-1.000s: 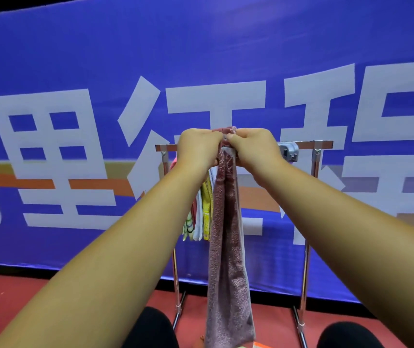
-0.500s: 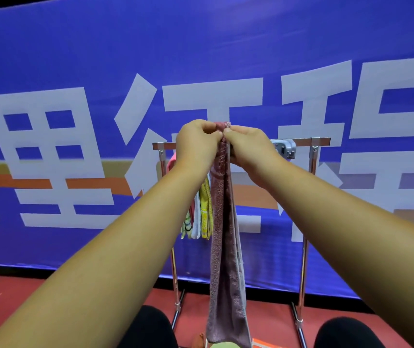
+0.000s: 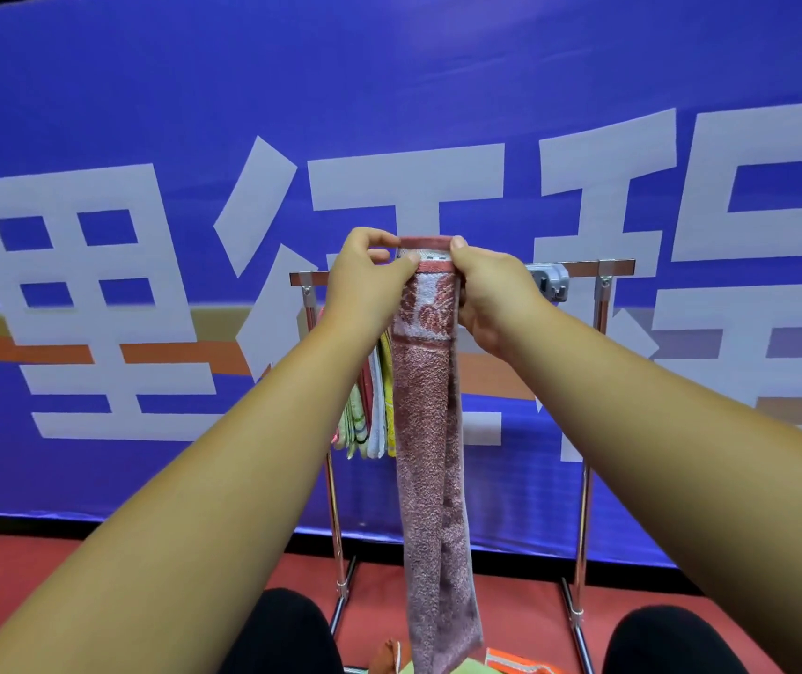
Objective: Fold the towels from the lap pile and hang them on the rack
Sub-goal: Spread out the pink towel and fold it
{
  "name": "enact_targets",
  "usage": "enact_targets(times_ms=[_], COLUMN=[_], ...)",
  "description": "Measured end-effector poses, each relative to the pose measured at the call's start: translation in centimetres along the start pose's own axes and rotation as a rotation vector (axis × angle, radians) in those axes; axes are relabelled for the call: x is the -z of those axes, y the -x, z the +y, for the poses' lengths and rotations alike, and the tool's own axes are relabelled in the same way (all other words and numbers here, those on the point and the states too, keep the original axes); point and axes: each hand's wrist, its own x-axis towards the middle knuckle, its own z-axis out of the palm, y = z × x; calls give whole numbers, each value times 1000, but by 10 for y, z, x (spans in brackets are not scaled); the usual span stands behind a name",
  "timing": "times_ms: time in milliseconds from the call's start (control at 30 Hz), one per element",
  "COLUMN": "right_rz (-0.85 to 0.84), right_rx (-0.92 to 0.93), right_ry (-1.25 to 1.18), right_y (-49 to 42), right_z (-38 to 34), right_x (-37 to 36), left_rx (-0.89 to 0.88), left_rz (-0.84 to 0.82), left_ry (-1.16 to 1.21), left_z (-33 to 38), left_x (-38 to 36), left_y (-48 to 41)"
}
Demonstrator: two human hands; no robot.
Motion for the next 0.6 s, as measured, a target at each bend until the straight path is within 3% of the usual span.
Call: enact_targets(times_ms=[133,400,600], right_rz=[-24,-145,-73], right_rx=[-9,55,87], right_ry=[-3,185,238], right_y=[-2,4,-1], right_z=[4,9,7], right_x=[2,2,-4], left_rx=[38,151,127], left_rz=[-115,-154,-167], left_ry=[107,351,376], left_z=[-2,-4,-4], left_x=[6,1,0], left_y=[-6,-14,-13])
